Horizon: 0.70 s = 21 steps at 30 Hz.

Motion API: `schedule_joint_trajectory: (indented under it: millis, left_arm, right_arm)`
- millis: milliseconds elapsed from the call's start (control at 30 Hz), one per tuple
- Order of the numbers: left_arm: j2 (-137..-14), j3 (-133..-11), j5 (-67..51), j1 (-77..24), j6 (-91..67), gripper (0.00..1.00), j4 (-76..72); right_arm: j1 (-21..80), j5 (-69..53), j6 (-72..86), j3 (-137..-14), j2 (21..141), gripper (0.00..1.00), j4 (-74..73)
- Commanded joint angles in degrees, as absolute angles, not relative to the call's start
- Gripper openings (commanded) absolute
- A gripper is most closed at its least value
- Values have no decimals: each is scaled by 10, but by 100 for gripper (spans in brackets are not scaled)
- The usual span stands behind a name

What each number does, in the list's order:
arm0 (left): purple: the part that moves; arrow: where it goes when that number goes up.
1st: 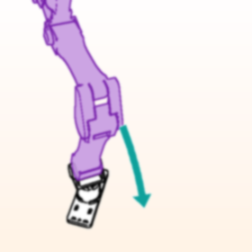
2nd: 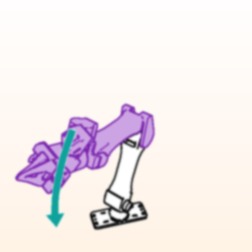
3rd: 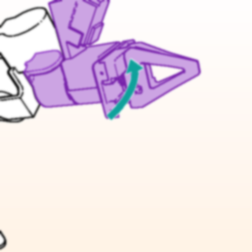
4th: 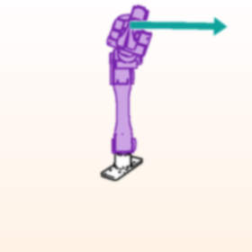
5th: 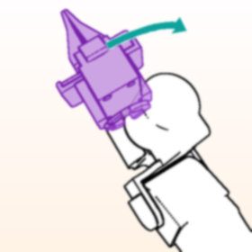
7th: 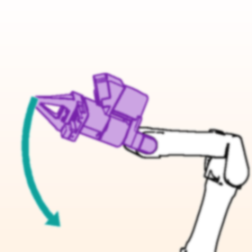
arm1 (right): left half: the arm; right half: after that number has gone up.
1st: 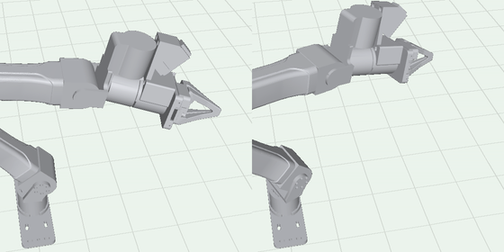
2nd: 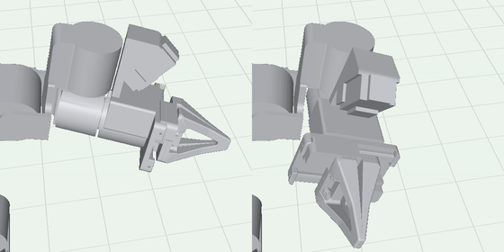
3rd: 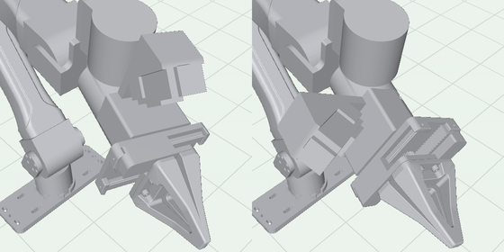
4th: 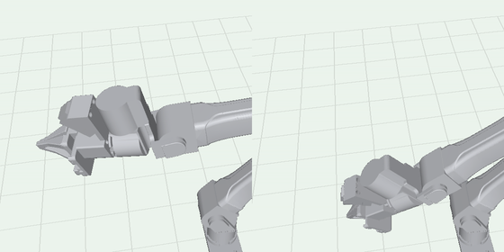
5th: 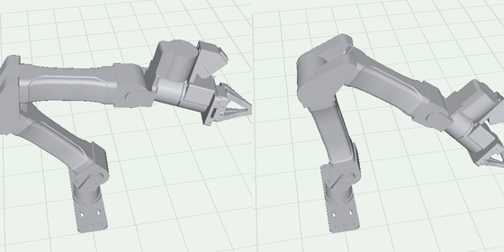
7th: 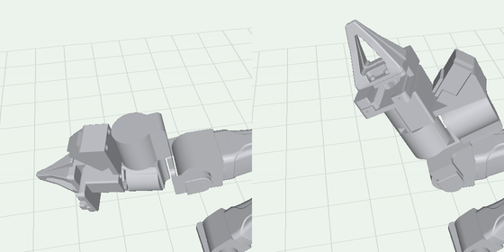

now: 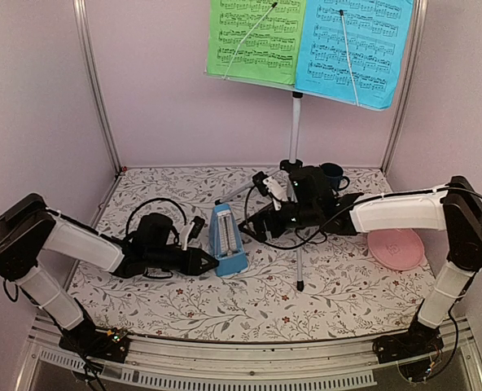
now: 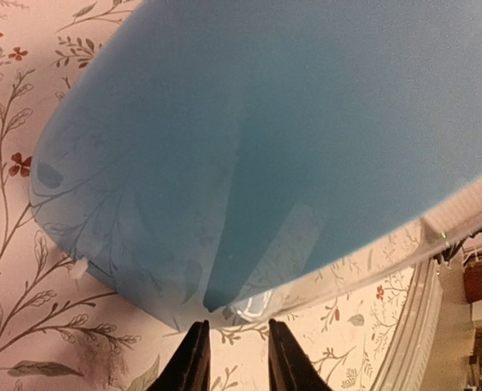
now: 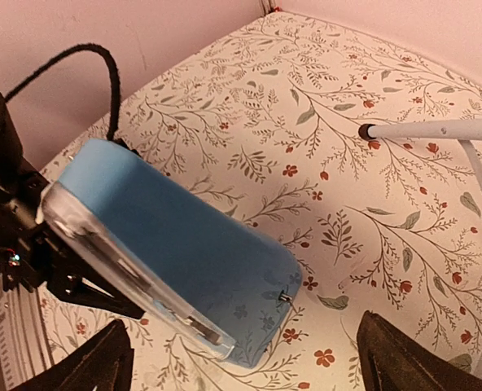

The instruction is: Set up the instrument practice props

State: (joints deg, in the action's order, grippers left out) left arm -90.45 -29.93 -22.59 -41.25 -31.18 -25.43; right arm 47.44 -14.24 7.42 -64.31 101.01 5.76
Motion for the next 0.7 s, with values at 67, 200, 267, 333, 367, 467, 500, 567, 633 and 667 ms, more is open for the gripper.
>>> schedule_joint_trajectory:
  millis: [67, 200, 267, 333, 367, 467, 500, 567, 633, 667]
  left_arm:
    - [-834, -267, -200, -385, -302, 27, -282]
    - [-821, -273, -164, -333, -290, 28, -254]
    - [-839, -288, -160, -322, -273, 28, -254]
    - [-860, -306, -159, -318, -263, 28, -261]
    - [-871, -314, -159, -316, -259, 28, -270]
    - [-908, -358, -148, -316, -243, 28, -264]
    - [-919, -371, -142, -316, -239, 28, -265]
    - [-941, -391, -132, -316, -226, 28, -273]
    - [-963, -409, -122, -314, -219, 28, -273]
    - [-973, -416, -121, -314, -216, 28, -272]
  right_arm:
    - [479, -186, 77, -615, 937, 99, 45]
    - [480, -201, 90, -616, 928, 99, 61]
    - [480, -208, 101, -620, 931, 99, 70]
    - [481, -216, 114, -628, 937, 99, 77]
    - [482, -218, 124, -632, 942, 99, 80]
    - [483, -209, 138, -646, 953, 99, 81]
    - [485, -205, 141, -649, 955, 99, 82]
    - [485, -201, 147, -656, 958, 99, 82]
    - [488, -197, 153, -662, 962, 99, 83]
    - [489, -192, 156, -663, 963, 99, 84]
